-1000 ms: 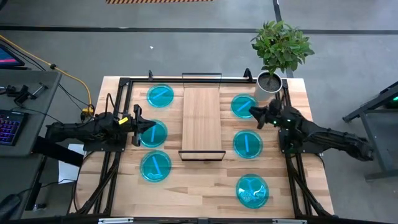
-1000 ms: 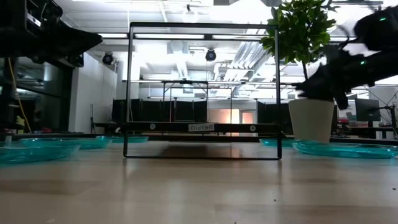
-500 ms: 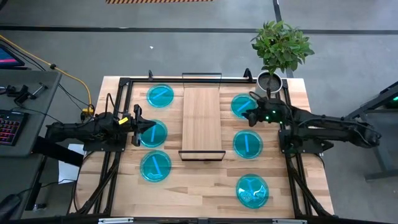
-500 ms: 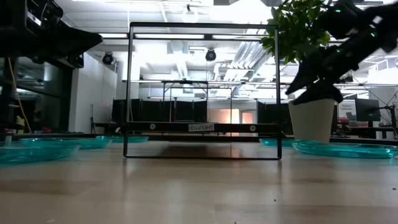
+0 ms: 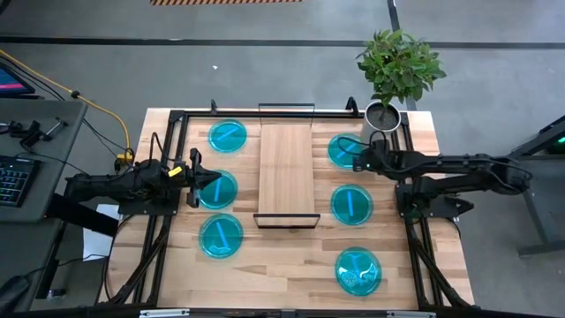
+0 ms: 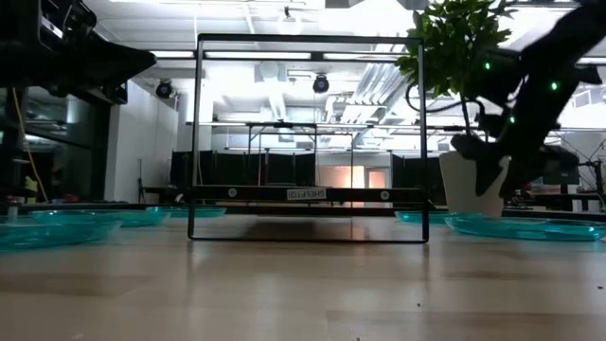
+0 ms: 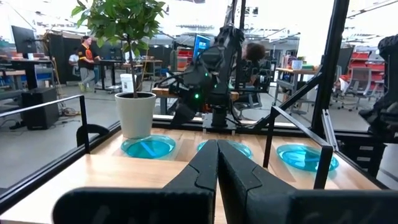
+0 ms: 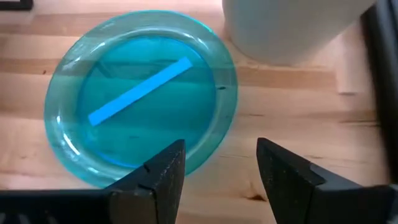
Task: Place and stack plates onto a shelf
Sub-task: Put the blue plate on the shelf
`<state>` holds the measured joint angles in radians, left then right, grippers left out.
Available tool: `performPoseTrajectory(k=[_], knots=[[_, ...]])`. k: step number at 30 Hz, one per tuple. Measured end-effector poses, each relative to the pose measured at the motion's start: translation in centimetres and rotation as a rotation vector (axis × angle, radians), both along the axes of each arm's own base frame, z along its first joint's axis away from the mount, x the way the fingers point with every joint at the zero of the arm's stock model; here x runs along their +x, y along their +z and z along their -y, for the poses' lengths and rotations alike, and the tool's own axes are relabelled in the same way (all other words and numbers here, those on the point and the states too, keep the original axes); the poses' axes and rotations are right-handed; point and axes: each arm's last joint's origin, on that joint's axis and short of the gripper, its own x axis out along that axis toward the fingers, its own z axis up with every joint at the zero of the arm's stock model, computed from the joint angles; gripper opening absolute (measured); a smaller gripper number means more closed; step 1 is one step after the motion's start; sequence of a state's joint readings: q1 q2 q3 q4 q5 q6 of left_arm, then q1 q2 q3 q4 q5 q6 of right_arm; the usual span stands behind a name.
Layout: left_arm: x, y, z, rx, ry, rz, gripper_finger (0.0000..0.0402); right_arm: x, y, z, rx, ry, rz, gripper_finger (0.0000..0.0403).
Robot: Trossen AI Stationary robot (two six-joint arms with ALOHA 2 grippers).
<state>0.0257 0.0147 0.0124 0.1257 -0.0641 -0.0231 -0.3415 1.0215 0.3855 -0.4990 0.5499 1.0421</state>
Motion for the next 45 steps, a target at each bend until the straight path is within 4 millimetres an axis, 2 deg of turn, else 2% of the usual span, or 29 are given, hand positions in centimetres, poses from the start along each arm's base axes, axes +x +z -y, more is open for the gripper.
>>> performPoseTrajectory(k=[8,15,28,38,45], knots=[[0.0,0.0,0.0,0.000,0.000,0.000,0.0001,-1.1,-3.1,0.7,-0.056,-0.125,0.173,0.0183],[0.0,0.1,0.0,0.001,0.000,0.008,0.0001,-2.0,-4.3,1.4,-0.093,-0.196,0.319,0.0183],[0.0,0.1,-0.1,-0.004,0.036,0.009,0.0001,-2.1,-4.5,1.5,-0.091,-0.222,0.344,0.0181],[0.0,0.1,-0.2,-0.007,0.059,0.009,0.0001,-1.1,-5.2,2.1,-0.135,-0.246,0.361,0.0127],[0.0,0.1,-0.2,-0.007,0.059,0.008,0.0001,-1.1,-6.2,2.2,-0.126,-0.278,0.310,0.0105]])
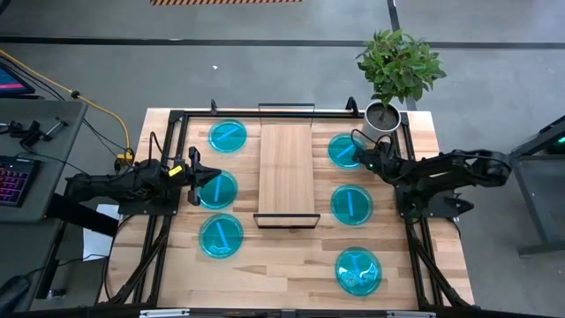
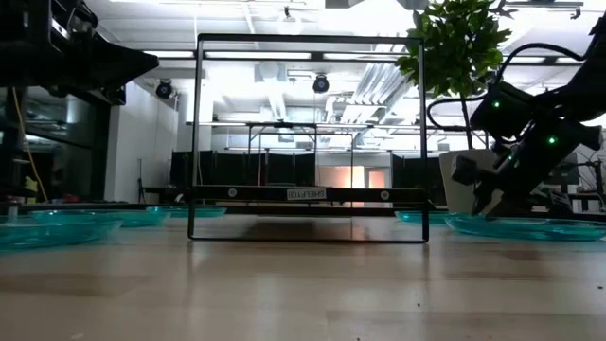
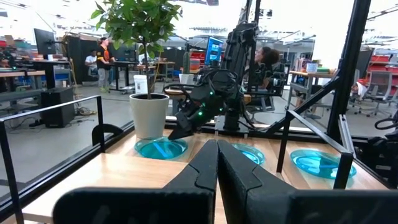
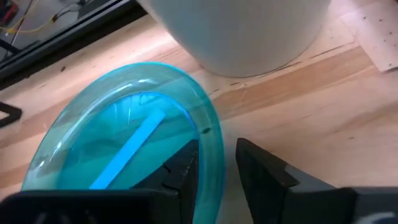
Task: Place and stack plates onto a shelf
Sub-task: Put the blue plate on the shelf
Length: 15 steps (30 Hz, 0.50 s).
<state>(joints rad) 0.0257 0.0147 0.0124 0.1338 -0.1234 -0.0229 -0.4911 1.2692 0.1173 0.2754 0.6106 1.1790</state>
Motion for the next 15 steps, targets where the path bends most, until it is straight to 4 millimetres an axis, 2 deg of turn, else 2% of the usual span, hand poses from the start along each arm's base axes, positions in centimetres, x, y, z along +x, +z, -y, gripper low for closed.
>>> performPoseTrajectory(k=[6,11,15], knots=[[0.00,0.00,0.00,-0.001,0.000,0.000,0.0001,0.37,-0.36,0.23,-0.019,0.007,-0.004,0.0074],[0.00,0.00,0.00,0.000,0.000,0.000,0.0001,0.43,-0.55,0.30,-0.032,0.013,-0.027,0.0011],[0.00,0.00,0.00,0.000,0.000,0.000,0.0001,0.45,-0.38,0.30,-0.047,0.035,-0.044,0.0008]])
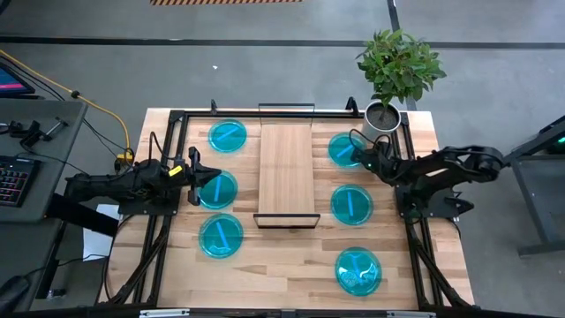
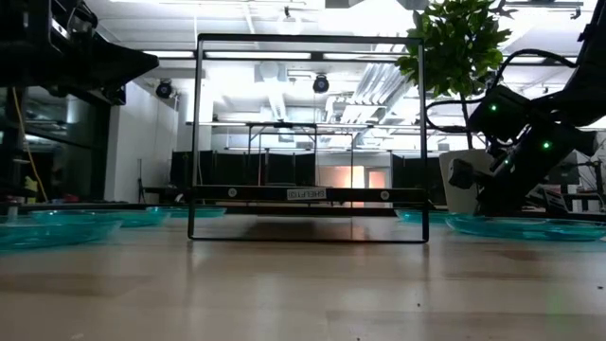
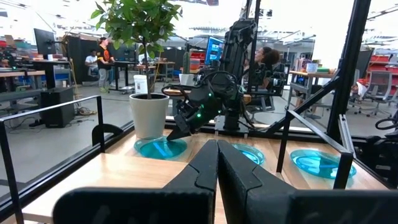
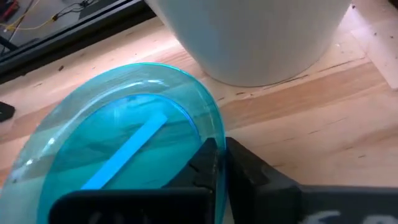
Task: Place and stack plates onto a shelf
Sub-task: Put the blue plate on the shelf
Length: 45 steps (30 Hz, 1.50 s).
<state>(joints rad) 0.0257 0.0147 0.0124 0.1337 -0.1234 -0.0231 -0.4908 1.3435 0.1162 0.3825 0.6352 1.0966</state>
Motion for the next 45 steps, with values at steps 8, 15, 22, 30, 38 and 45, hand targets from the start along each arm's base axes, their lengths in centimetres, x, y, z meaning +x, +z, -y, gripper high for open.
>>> performPoseTrajectory(k=[8,15,22,30,38,45], knots=[[0.0,0.0,0.0,0.000,0.000,0.000,0.0001,0.6,2.3,0.1,-0.112,0.095,0.076,0.0000],[0.0,0.0,0.0,0.000,0.000,0.000,0.0001,0.8,4.9,-0.6,-0.223,0.175,0.172,0.0000],[0.0,0.0,0.0,0.000,0.000,0.000,0.0001,0.8,7.1,-1.6,-0.317,0.241,0.276,0.0000],[0.0,0.0,0.0,0.000,0.000,0.003,0.0001,4.5,9.7,-2.2,-0.329,0.365,0.252,0.0000],[0.0,0.3,0.0,0.001,0.000,0.031,0.0001,11.3,9.7,-0.3,-0.300,0.470,0.089,0.0000],[0.0,0.3,0.0,0.001,0.000,0.031,0.0001,15.5,9.3,2.1,-0.271,0.536,0.103,0.0000]])
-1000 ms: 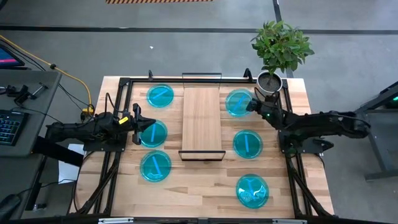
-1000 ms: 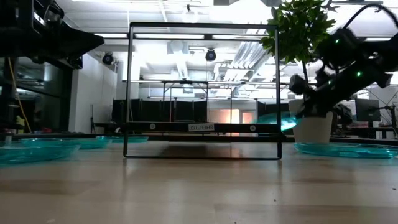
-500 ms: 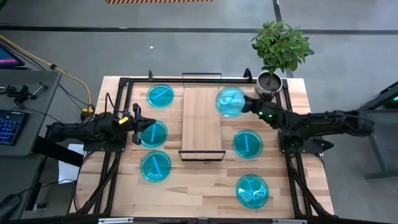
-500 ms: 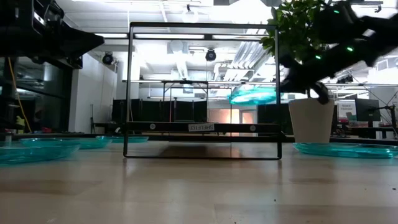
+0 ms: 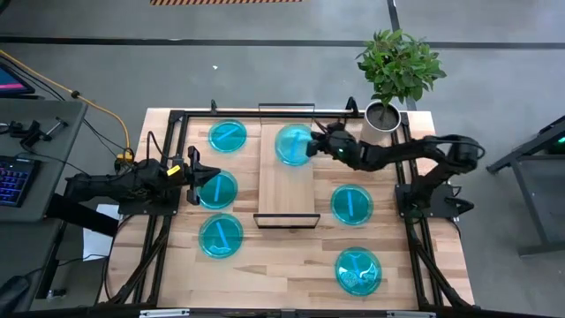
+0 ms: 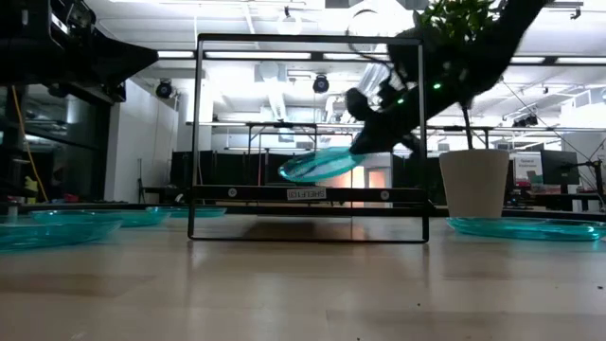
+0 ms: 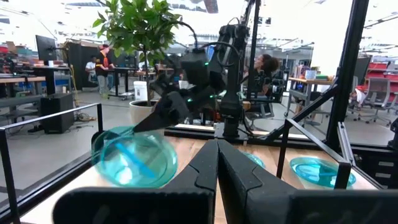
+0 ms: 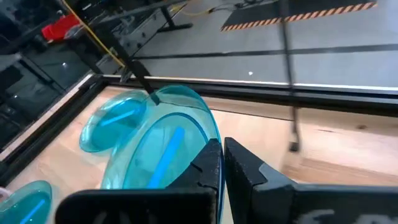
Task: Place and stack plates onto a shelf
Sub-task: Put the blue plate on the shelf
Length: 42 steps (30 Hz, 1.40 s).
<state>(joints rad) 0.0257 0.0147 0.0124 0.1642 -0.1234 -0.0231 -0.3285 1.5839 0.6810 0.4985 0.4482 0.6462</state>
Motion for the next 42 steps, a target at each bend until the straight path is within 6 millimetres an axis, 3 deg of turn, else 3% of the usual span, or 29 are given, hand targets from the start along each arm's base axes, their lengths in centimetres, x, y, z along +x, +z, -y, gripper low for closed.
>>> performPoseTrajectory(k=[11,27,38,42], knots=[[0.0,0.0,0.0,-0.001,0.000,-0.001,0.0001,2.7,-2.3,2.8,0.059,-0.033,-0.031,0.0000],[0.0,0.0,-0.1,-0.006,0.036,-0.001,0.0001,2.4,-2.6,3.9,0.062,-0.049,-0.032,0.0004],[0.0,0.0,-0.1,-0.007,0.040,-0.001,0.0001,2.4,-2.2,4.3,0.041,0.014,-0.020,0.0097],[0.0,0.0,-0.1,-0.031,0.036,0.003,0.0001,2.0,-0.4,4.1,-0.040,0.057,-0.055,0.0119]])
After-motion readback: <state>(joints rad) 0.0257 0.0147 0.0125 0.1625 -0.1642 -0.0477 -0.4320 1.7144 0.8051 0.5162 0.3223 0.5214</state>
